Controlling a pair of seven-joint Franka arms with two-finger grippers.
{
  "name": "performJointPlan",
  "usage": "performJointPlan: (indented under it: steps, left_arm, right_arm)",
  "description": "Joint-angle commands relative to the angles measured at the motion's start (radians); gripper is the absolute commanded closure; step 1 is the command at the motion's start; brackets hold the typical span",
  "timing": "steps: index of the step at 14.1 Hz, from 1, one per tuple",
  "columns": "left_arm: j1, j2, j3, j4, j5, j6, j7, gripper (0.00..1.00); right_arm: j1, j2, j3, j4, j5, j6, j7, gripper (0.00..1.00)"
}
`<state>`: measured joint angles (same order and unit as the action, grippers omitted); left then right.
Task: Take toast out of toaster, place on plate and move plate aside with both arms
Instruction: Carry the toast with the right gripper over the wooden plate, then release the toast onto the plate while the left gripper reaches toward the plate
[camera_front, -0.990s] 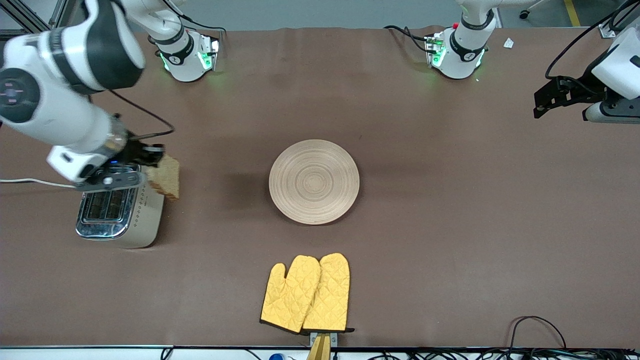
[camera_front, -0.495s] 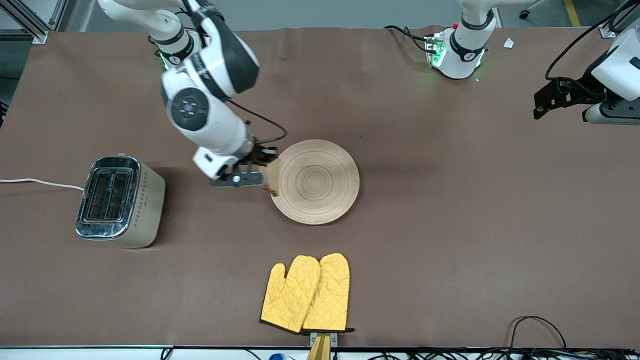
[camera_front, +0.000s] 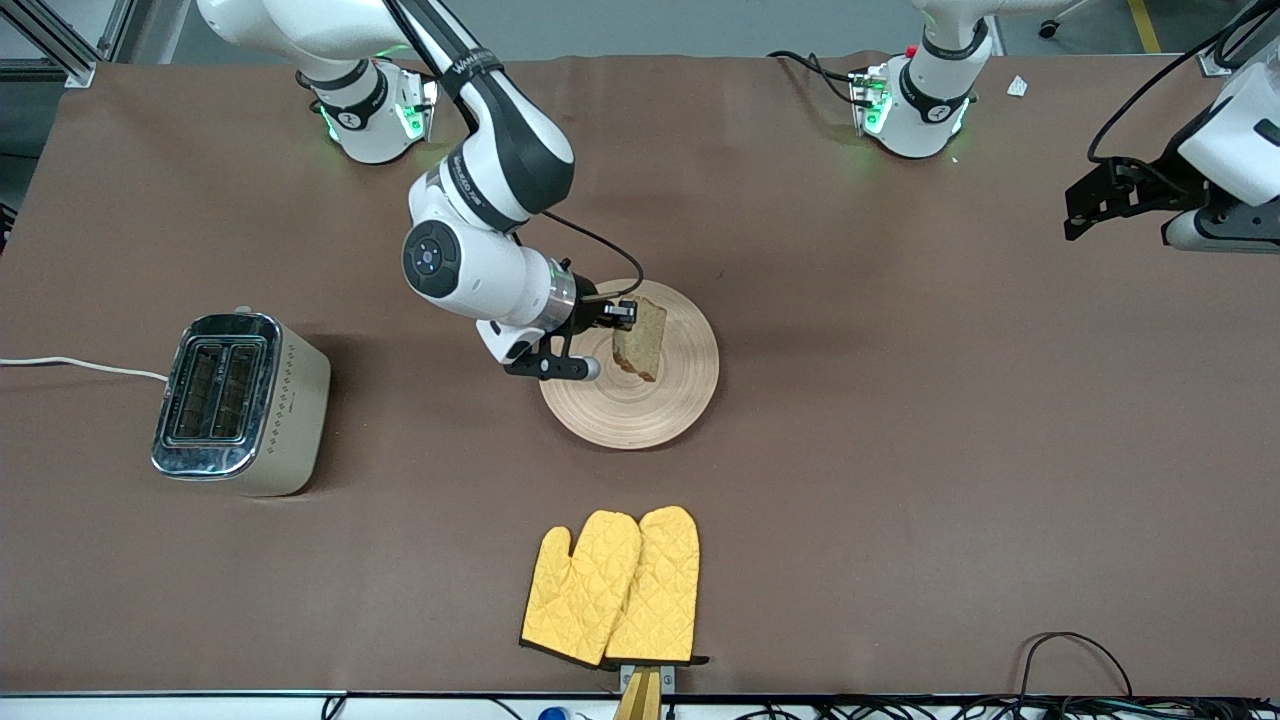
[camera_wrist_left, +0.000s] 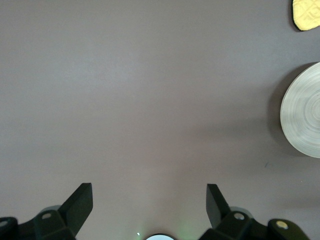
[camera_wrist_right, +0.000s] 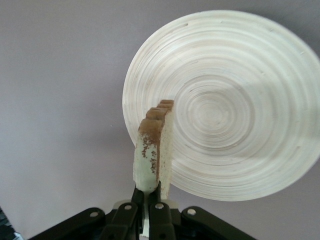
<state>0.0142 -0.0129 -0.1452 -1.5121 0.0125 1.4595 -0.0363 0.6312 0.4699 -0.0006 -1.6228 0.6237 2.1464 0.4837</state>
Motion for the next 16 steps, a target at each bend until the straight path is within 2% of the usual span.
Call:
performJointPlan:
  steps: [1,3,4,7,13,16]
  left_arm:
    - [-0.008,0.011,-0.005,0.001,0.001,0.002,-0.007,0.0]
    - [-0.013,0.04,-0.013,0.003,0.001,0.01,-0.01,0.0]
    - [-0.013,0.057,-0.014,0.003,0.0,0.022,-0.011,0.0]
    - [-0.016,0.123,-0.016,0.003,-0.032,0.076,-0.011,0.0]
    - [-0.04,0.217,-0.021,0.003,-0.12,0.153,-0.011,0.0]
    - [-0.034,0.296,-0.021,0.003,-0.248,0.171,-0.01,0.0]
  right_arm:
    - [0.016,0.018,-0.012,-0.006,0.044,0.024,0.006,0.72]
    - [0.013,0.026,-0.013,-0.005,0.037,0.027,0.0,0.21]
    - [0.009,0.026,-0.013,-0.003,0.027,0.023,-0.011,0.0]
    - [-0.016,0.019,-0.024,0.001,-0.016,0.013,-0.014,0.0]
    - [-0.155,-0.03,-0.035,0.003,-0.3,-0.032,-0.03,0.0]
    - [-0.267,-0.091,-0.038,0.003,-0.372,-0.141,-0.133,0.0]
